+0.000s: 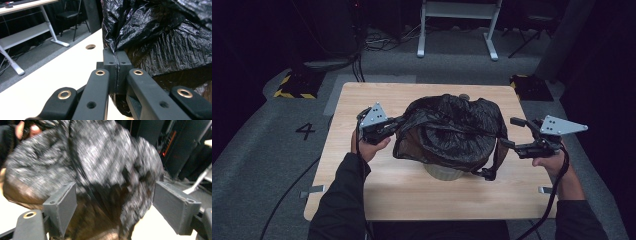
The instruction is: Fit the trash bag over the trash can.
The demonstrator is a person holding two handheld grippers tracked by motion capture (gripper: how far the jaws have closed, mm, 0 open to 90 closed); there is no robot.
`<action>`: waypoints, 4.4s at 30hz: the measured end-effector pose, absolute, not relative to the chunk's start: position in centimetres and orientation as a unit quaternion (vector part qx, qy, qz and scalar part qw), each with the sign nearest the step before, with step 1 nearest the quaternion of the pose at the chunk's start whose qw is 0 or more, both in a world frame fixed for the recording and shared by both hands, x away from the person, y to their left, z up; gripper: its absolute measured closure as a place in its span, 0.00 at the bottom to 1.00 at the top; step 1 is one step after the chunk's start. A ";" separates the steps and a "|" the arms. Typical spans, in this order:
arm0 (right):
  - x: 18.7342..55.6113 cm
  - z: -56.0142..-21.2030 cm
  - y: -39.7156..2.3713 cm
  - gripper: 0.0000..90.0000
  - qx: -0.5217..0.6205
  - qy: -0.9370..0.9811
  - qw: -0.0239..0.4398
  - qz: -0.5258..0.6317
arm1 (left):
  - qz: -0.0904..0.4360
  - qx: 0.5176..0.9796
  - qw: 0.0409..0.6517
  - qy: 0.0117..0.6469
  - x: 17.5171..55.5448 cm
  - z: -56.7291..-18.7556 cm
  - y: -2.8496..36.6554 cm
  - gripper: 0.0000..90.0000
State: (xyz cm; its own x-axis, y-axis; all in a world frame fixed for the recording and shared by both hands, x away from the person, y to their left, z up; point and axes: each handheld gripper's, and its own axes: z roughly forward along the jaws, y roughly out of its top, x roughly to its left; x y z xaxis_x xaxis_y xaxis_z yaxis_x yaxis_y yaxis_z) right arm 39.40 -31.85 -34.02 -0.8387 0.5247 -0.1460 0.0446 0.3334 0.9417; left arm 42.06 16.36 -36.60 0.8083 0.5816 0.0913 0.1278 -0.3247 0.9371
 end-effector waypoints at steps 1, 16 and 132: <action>39.2 -33.7 -31.7 0.22 0.177 0.784 0.223 0.551 | 0.213 0.784 0.536 0.228 42.1 -36.6 16.3 0.99; 42.6 -33.0 -26.4 0.74 0.156 0.813 0.238 0.508 | 0.199 0.790 0.526 0.245 45.0 -38.4 15.3 1.00; 35.0 -44.8 -27.3 1.00 0.183 0.865 0.155 0.442 | 0.195 0.785 0.507 0.298 47.8 -37.2 14.5 1.00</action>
State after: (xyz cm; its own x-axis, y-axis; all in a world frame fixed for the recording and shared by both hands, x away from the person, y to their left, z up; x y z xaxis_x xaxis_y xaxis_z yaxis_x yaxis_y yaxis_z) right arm 35.00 -27.34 -44.80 -0.8853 0.4526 -0.1067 0.1789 0.5433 0.8203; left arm 47.79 14.48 -37.17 0.7460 0.6659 0.0039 0.2704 -0.3083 0.9121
